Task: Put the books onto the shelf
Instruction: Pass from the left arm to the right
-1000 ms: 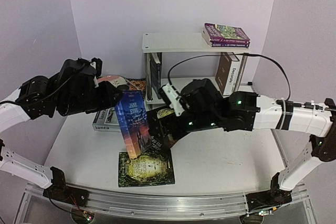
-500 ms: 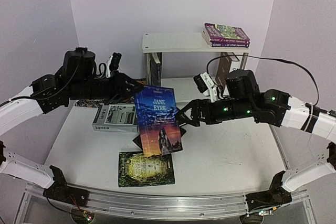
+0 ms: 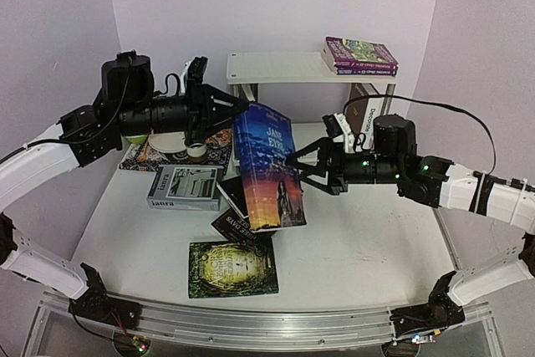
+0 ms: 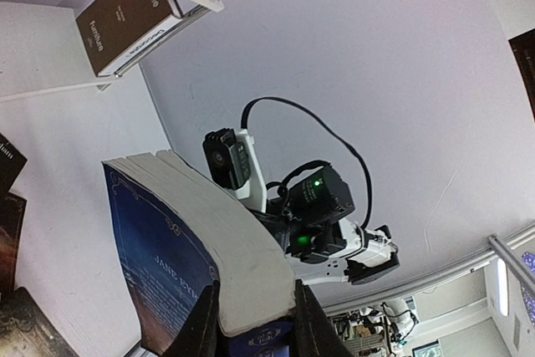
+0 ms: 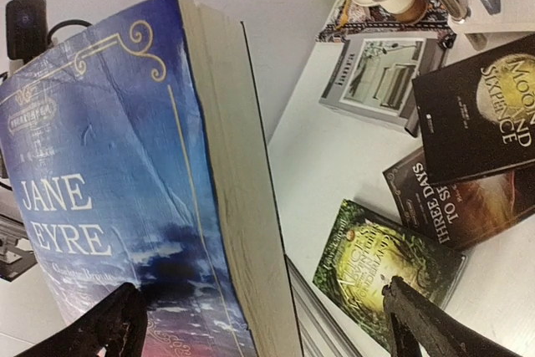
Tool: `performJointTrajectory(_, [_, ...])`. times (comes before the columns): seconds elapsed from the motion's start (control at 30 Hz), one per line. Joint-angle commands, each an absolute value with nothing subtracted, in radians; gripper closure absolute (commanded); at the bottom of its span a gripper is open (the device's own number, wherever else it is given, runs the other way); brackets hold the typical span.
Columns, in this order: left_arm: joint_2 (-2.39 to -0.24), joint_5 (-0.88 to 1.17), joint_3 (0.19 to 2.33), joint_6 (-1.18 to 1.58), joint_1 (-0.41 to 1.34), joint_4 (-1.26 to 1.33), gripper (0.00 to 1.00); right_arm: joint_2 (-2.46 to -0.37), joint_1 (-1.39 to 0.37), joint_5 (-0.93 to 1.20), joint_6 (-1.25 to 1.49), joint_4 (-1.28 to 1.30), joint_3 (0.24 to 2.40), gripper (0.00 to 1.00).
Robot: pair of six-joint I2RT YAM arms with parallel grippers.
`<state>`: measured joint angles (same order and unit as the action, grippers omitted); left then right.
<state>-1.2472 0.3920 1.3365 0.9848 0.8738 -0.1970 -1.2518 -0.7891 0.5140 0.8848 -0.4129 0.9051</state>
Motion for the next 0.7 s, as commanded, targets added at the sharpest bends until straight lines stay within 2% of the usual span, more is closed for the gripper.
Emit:
performJointTrajectory(0.0, [-1.254,0.473,1.497,1.101,0.862,0.163,1.00,-1.247,-0.765,0.620,1.043,-0.717,0.878,0.02])
performJointTrajectory(0.2, [-1.312,0.510,1.595,1.108,0.856,0.197,1.00,-1.269,-0.760,0.682,1.177,-0.909,0.876,0.02])
performJointTrajectory(0.47, [-1.327,0.534,1.612,1.120,0.815,0.222,1.00,-1.276,-0.760,0.727,1.335,-1.086,0.882,0.02])
performJointTrajectory(0.67, [-1.323,0.549,1.591,1.127,0.783,0.225,1.00,-1.246,-0.759,0.733,1.347,-1.101,0.878,0.18])
